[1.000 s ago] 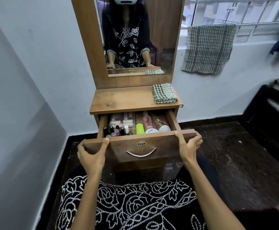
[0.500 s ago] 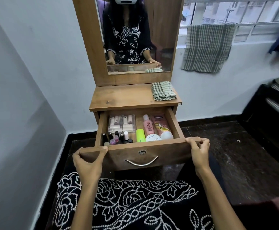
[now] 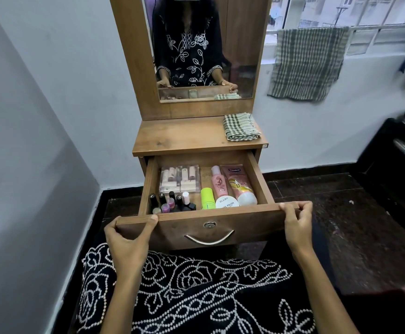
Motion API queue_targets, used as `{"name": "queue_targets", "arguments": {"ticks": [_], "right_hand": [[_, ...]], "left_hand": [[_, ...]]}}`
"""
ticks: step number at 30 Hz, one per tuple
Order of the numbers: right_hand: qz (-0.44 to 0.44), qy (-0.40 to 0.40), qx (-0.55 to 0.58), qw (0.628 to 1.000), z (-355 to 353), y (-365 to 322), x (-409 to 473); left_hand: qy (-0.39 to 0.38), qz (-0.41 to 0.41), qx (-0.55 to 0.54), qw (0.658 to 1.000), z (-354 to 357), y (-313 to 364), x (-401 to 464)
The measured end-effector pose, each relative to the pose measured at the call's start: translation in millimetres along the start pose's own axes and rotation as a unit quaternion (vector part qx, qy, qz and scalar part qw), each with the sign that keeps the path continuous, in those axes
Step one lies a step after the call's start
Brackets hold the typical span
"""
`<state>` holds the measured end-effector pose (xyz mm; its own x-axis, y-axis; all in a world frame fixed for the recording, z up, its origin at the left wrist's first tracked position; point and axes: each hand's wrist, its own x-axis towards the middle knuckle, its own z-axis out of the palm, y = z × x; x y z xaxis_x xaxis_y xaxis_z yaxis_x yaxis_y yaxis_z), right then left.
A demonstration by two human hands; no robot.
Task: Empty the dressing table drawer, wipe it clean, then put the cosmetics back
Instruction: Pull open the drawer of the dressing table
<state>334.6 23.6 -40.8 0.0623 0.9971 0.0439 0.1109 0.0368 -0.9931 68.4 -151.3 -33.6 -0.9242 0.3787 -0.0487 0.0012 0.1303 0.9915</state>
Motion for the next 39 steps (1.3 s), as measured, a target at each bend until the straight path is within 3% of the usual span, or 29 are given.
{"name": "queue_targets", "arguments": {"ticks": [11, 23, 39], "right_hand": [[-0.066, 0.002, -0.032, 0.997, 0.1, -7.9, -8.6], [-0.069, 0.028, -0.046, 0.996, 0.0, -3.1, -9.6], [-0.028, 0.015, -0.036, 0.999, -4.7, -0.6, 5.1]], "left_hand": [[-0.014, -0.014, -0.03, 0.999, -4.9, 6.5, -7.0], [-0.017, -0.009, -0.047, 0.999, -9.2, 8.4, -10.3], [-0.02, -0.056, 0.051, 0.997, -26.6, 15.7, 17.6]]}}
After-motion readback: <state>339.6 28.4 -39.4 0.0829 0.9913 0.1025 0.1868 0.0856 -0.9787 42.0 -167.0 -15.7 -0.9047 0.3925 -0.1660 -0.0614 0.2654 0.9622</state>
